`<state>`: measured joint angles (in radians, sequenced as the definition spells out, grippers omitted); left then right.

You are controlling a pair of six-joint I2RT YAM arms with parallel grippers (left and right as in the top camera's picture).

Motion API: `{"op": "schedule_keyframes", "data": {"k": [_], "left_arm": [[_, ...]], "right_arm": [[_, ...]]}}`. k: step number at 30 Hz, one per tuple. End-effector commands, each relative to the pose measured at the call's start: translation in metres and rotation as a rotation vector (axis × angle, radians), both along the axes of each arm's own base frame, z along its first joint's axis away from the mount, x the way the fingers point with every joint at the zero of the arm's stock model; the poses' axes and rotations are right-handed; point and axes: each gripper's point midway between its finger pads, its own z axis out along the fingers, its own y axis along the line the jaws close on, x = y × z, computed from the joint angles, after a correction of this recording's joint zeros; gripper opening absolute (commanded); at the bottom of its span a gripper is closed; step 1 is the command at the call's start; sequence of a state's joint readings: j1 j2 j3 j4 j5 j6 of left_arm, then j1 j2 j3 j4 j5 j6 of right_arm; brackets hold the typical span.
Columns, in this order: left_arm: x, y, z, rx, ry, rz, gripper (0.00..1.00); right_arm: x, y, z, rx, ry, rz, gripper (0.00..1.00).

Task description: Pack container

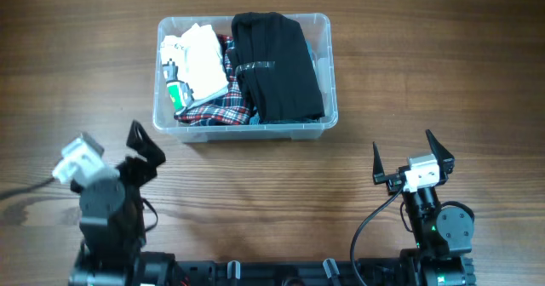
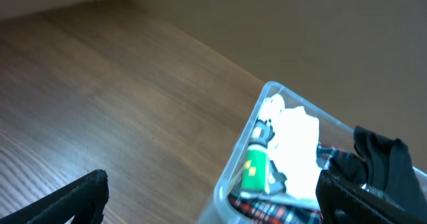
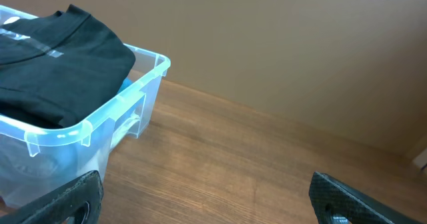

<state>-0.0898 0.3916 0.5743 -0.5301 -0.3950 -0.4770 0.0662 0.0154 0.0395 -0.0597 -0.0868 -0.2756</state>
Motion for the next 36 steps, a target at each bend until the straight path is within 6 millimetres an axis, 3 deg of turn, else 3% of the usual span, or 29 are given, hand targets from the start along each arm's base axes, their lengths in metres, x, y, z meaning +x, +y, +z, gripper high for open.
{"op": "schedule_keyframes", "data": {"k": [1, 8, 18, 30, 36], "left_arm": [[-0.012, -0.003, -0.01, -0.013, -0.081, -0.023, 1.0], [-0.016, -0.007, -0.034, -0.026, -0.148, -0.05, 1.0], [0.009, -0.025, -0.031, -0.055, -0.369, -0.144, 1.0], [0.013, -0.05, -0.041, 0.162, -0.319, -0.337, 1.0], [0.014, -0.044, -0.058, 0.172, -0.26, -0.324, 1.0]], "right_arm": [[0.0, 0.001, 0.0, -0.011, -0.012, 0.01, 1.0], [0.0, 0.001, 0.0, -0.011, -0.012, 0.01, 1.0], [0.0, 0.001, 0.0, -0.011, -0.012, 0.01, 1.0], [0.0, 0.001, 0.0, -0.011, -0.012, 0.01, 1.0], [0.0, 0.001, 0.0, -0.011, -0.012, 0.01, 1.0]]}}
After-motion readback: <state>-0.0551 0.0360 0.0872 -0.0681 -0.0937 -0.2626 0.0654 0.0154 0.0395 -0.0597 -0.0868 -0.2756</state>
